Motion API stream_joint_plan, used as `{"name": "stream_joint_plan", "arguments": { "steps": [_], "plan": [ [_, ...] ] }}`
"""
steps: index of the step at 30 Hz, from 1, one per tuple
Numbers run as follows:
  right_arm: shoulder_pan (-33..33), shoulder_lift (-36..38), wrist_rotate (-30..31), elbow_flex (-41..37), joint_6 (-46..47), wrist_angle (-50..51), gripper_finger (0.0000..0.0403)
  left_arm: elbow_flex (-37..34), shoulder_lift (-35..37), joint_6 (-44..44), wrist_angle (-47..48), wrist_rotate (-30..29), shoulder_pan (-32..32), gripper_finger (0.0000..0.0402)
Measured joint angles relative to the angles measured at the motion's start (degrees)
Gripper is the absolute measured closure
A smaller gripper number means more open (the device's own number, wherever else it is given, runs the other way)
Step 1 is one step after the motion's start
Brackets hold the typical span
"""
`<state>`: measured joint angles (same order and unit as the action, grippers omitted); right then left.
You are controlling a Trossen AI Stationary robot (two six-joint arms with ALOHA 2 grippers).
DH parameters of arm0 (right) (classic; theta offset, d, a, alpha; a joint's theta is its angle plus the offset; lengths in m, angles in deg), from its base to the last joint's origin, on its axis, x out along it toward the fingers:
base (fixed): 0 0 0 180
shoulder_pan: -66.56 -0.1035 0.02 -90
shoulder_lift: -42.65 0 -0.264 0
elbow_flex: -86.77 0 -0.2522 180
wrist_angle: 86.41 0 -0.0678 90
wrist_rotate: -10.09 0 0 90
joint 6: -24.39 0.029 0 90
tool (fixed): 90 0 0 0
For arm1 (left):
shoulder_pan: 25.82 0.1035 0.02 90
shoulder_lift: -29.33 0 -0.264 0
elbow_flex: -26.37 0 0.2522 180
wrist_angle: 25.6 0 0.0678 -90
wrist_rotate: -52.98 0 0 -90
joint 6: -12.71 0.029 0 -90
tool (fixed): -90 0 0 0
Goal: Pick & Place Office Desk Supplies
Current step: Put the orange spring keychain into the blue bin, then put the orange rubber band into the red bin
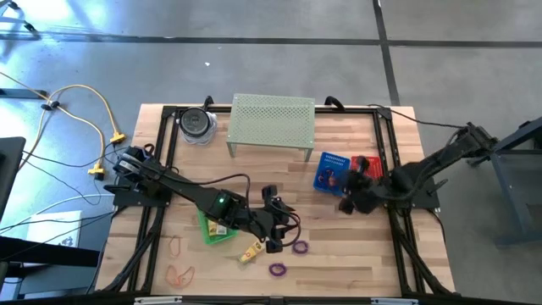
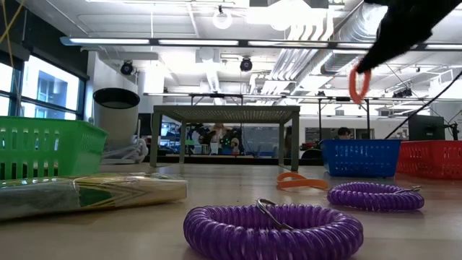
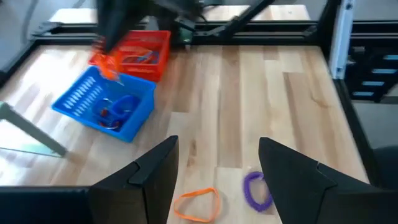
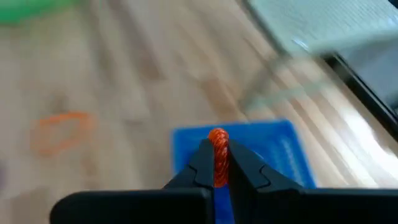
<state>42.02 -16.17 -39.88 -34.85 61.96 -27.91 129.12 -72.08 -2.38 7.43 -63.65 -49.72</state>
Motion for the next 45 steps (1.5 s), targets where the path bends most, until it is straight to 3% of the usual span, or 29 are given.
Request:
{"name": "stream_joint_plan", "arguments": {
  "steps": [5,13,20,26,30,39,45],
  "plan": [
    [9.92,0.13,-5.6,0.0,3.73,7.93,0.0395,0.0,0.0,0.0,0.21,3.35,0.0,0.0188],
    [22.39,-3.62,-16.08,0.02,-3.22,6.09,0.0395,0.0,0.07,-1.28,3.36,5.41,0.0,0.0188],
    [26.51,-8.27,-21.85,0.0,-7.58,2.24,0.0395,0.0,0.07,-7.64,6.18,5.46,0.0,0.0188],
    [27.29,-12.81,-22.58,0.02,-7.35,1.32,0.0389,-0.02,0.09,-7.91,7.45,5.46,0.0,0.0188],
    [27.33,-14.38,-22.52,0.0,-7.72,0.8,0.0357,-0.02,0.09,-9.16,8.38,5.57,0.0,0.0188],
    [28.3,-14.15,-21.49,0.0,-7.81,0.76,0.0239,-0.02,0.09,-9.4,9.68,5.63,-0.21,0.0188],
    [28.68,-13.77,-21.16,0.0,-9.33,0.44,0.0214,-0.02,0.09,-9.39,10.15,5.74,-0.63,0.0188]
  ]
}}
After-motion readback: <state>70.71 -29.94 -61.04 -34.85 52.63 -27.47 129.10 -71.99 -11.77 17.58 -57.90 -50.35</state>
